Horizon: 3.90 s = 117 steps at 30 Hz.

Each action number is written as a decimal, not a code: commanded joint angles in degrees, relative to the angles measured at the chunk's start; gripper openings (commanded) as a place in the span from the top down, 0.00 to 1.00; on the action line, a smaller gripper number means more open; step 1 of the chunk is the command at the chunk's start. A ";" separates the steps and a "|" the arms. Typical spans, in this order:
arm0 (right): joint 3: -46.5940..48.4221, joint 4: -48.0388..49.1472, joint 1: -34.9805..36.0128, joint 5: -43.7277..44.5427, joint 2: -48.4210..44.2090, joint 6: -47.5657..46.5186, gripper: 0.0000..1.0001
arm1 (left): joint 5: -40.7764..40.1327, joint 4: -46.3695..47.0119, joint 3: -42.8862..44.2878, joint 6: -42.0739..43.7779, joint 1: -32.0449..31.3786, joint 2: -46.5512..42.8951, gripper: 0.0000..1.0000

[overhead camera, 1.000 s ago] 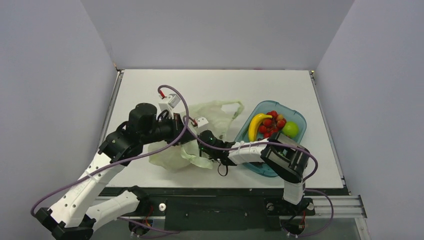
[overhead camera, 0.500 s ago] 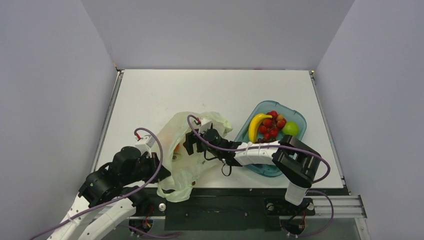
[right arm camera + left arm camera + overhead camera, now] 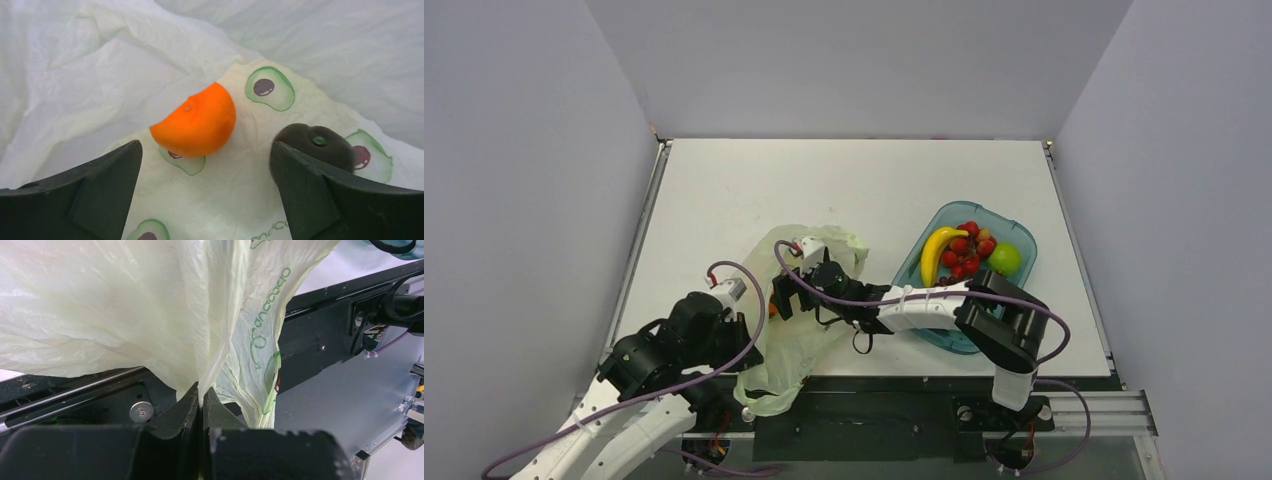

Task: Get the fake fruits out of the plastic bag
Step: Take out the fake fruit from the plastic bag, then place the fake fruit in the bin.

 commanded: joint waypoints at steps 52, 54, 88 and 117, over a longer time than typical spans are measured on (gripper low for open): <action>23.34 5.43 5.13 8.45 23.75 -8.23 0.30 | 3.55 7.16 -3.21 0.02 -0.02 0.41 1.00; 22.45 4.86 5.20 7.76 22.04 -8.63 0.45 | 3.19 6.98 -3.11 0.02 -0.05 0.21 1.00; -10.88 -10.61 -0.72 -0.93 -32.96 -5.34 1.00 | -8.09 8.42 2.31 1.02 -0.03 0.96 1.00; -25.93 -48.77 -46.58 16.52 -59.33 17.05 1.00 | -7.75 15.92 3.66 8.98 -0.02 4.92 1.00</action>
